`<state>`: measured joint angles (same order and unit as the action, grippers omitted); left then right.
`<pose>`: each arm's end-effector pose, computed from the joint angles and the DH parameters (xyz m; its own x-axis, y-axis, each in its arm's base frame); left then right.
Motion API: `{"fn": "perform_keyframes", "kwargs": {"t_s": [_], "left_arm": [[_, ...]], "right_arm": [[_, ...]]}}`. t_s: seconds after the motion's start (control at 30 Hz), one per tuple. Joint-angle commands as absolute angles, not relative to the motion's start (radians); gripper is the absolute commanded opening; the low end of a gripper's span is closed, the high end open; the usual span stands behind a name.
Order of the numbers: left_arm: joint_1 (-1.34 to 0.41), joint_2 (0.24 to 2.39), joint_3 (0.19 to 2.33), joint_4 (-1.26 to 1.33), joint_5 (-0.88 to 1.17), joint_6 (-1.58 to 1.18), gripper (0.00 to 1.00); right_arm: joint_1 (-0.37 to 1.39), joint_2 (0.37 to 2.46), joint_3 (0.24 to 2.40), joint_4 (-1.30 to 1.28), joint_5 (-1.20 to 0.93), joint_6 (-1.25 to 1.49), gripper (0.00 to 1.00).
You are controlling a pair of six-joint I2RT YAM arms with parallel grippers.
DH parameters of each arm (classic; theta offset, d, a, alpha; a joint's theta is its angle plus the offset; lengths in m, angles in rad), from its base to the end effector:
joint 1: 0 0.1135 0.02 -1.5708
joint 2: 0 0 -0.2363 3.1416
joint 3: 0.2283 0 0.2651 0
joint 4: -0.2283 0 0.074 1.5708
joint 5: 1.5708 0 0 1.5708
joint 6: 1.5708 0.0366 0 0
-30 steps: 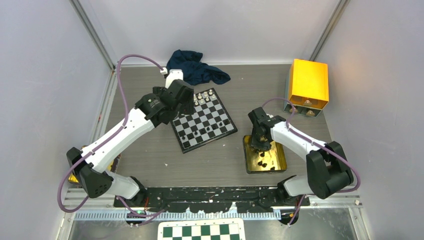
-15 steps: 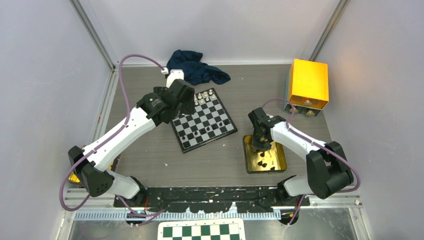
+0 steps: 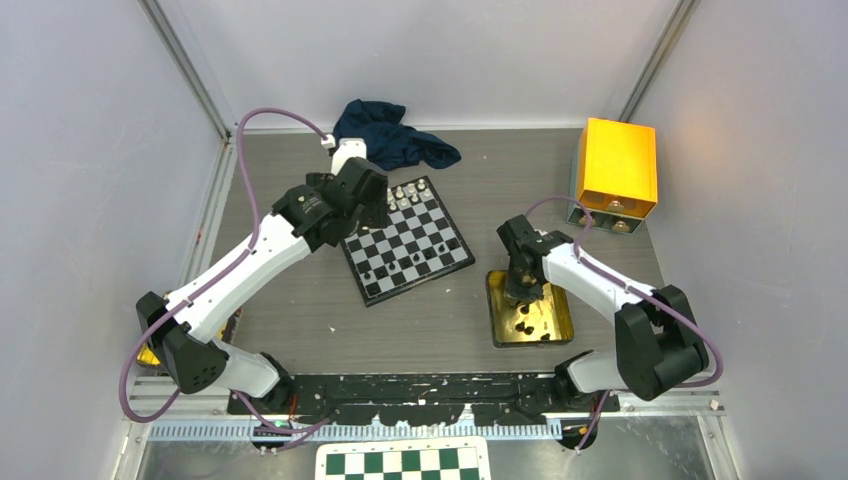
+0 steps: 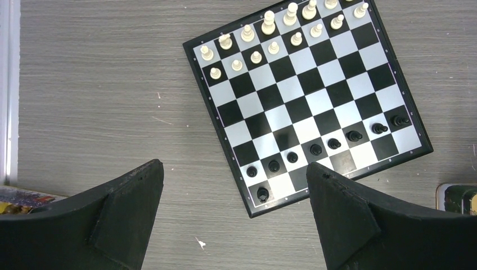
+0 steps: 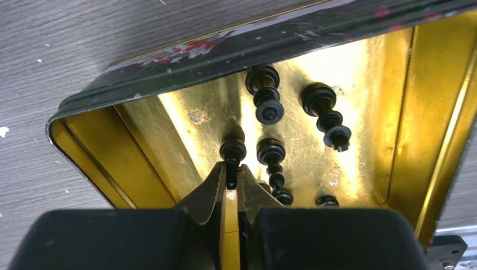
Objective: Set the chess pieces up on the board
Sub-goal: Pick up the chess piece from the storage box, then place the chess piece on the chessboard.
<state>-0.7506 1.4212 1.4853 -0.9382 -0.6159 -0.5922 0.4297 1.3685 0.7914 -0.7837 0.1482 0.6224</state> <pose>0.2377 -0.1928 0.3439 -0.6248 -0.0403 -0.7797 -0.0760 0.9971 0.0094 0.2246 0.0970 0.1466 -0.9463 0.2006 -0.2536 0.2063 0.9785 0.0042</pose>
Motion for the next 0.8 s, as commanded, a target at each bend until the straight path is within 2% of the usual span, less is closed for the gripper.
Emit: {"fn": "perform_keyframes", "kwargs": {"t_s": [0.0, 0.2, 0.4, 0.77], "left_arm": [[-0.744, 1.395, 1.511, -0.902, -0.639, -0.573, 0.98], [-0.731, 1.375, 1.506, -0.912, -0.662, -0.563, 0.99], [-0.699, 1.314, 1.480, -0.923, -0.681, -0.568, 0.99], [-0.664, 1.111, 1.406, -1.030, -0.736, -0.611, 0.99]], "right_arm": [[0.427, 1.297, 0.865, -0.849, 0.182, 0.607, 0.01], [0.436, 1.264, 0.989, -0.940, 0.165, 0.571, 0.01], [0.484, 1.318, 1.140, -0.995, 0.131, 0.536, 0.00], [0.732, 1.637, 1.445, -0.978, 0.127, 0.518, 0.00]]}}
